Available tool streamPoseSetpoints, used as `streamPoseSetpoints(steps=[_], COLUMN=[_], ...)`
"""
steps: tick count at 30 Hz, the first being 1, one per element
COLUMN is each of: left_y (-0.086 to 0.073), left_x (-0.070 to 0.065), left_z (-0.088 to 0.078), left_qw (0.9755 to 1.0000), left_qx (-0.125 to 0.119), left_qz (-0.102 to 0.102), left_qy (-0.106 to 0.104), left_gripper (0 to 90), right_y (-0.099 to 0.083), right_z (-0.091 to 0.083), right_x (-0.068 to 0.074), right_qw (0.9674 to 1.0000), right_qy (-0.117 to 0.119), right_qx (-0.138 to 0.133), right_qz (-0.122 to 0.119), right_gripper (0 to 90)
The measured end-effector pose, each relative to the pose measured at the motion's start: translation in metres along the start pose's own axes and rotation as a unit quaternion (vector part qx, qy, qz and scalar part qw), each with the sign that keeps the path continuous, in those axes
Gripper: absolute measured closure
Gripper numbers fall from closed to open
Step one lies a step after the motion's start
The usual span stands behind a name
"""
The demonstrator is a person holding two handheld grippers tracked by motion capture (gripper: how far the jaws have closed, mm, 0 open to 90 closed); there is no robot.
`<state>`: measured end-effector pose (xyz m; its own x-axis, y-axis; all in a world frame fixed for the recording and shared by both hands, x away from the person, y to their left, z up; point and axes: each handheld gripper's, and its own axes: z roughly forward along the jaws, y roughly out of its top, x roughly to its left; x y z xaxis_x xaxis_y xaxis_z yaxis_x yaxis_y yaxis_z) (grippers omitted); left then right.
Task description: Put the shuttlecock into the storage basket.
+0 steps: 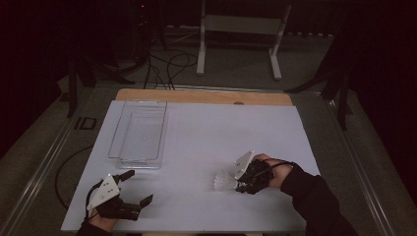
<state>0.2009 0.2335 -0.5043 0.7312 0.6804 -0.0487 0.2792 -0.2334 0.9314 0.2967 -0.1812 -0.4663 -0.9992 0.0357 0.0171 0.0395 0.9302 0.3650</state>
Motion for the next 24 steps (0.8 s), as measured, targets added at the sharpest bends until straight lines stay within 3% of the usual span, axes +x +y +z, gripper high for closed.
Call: streamPoseSetpoints(steps=[7,16,24], left_y=[0.017,0.042,0.065], left_x=[-0.001,0.006,0.01], left_z=[-0.004,-0.014,-0.012], left_qw=[0.9996,0.9988,0.9965], left_qx=[0.024,0.036,0.054], left_qz=[0.011,0.032,0.059], left_qy=[-0.004,-0.008,-0.025], left_gripper=[0.1,0.1,0.1], right_y=[0.002,0.005,0.008], right_z=[-0.002,-0.003,-0.004], right_x=[0.0,0.001,0.004], right_qw=[1.0,1.0,0.9999], right_qy=[-0.002,0.003,0.005], right_qx=[0.001,0.001,-0.002], right_qz=[0.001,-0.002,-0.012], right_gripper=[66.0,66.0,66.0])
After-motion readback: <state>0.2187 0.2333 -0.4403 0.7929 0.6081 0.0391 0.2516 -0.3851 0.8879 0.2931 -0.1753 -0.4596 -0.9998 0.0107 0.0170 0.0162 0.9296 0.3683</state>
